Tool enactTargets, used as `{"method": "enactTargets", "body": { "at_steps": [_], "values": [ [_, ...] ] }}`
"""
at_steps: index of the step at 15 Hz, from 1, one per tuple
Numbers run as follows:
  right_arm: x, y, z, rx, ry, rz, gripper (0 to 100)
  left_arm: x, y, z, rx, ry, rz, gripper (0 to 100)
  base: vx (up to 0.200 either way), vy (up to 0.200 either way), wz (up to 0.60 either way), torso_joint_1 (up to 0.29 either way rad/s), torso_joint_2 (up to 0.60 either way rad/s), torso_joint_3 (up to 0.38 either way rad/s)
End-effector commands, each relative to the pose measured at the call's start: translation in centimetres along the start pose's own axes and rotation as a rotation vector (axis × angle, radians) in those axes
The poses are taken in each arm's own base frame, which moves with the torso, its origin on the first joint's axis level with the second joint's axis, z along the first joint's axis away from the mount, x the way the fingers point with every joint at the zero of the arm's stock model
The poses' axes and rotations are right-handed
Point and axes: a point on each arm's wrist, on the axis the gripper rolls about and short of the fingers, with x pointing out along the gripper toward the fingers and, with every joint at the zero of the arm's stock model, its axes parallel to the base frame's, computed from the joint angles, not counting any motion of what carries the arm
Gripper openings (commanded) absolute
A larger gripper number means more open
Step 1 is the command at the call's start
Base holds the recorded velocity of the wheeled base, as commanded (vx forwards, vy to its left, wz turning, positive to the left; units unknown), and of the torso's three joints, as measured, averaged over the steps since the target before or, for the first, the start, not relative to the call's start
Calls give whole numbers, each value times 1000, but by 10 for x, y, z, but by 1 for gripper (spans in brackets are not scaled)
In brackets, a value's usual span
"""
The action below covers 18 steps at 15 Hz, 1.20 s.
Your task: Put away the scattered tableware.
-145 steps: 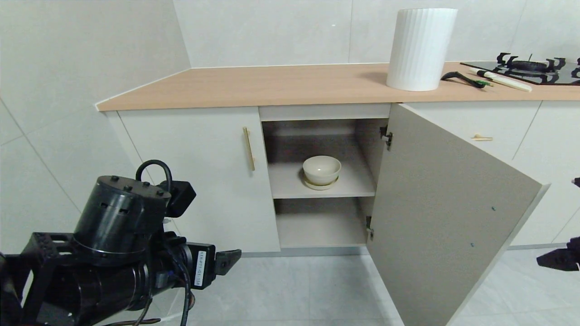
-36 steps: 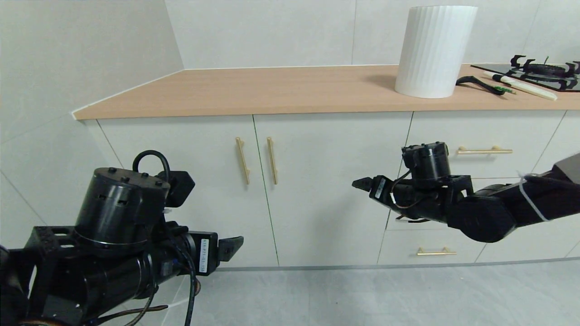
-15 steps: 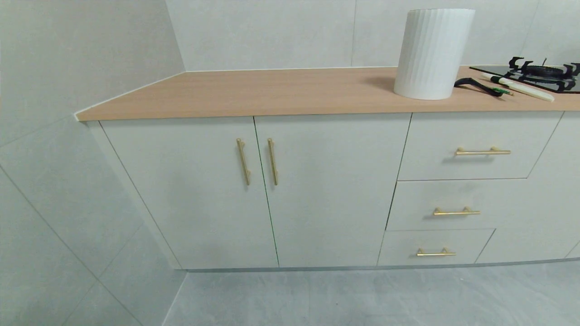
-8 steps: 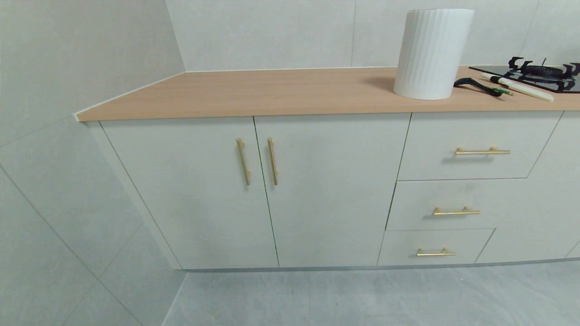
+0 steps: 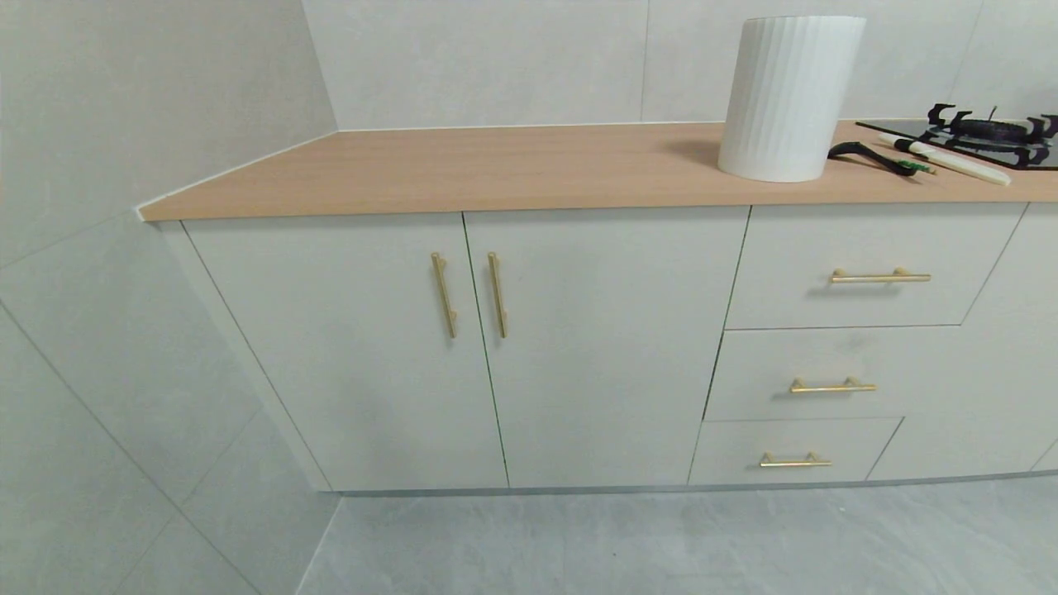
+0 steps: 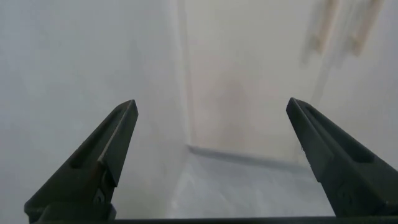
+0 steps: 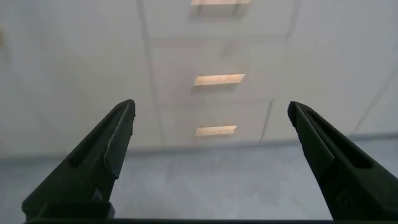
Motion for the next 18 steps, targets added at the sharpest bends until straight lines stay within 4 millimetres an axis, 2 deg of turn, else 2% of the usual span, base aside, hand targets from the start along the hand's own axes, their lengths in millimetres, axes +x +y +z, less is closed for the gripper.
{"method": "enactTargets", "body": {
  "at_steps": [1, 4, 18],
  "values": [
    [1, 1, -6, -2, 34, 34, 100, 1, -1, -5, 0, 19, -22, 100, 0, 0, 0, 0, 0, 0],
    [1, 1, -5, -5, 31, 46, 100, 0, -4, -10, -29, 64, -178, 100, 0, 0, 0, 0, 0, 0],
    [1, 1, -5, -4, 31, 46, 100, 1, -4, -9, -32, 55, -177, 100, 0, 0, 0, 0, 0, 0]
  ]
}}
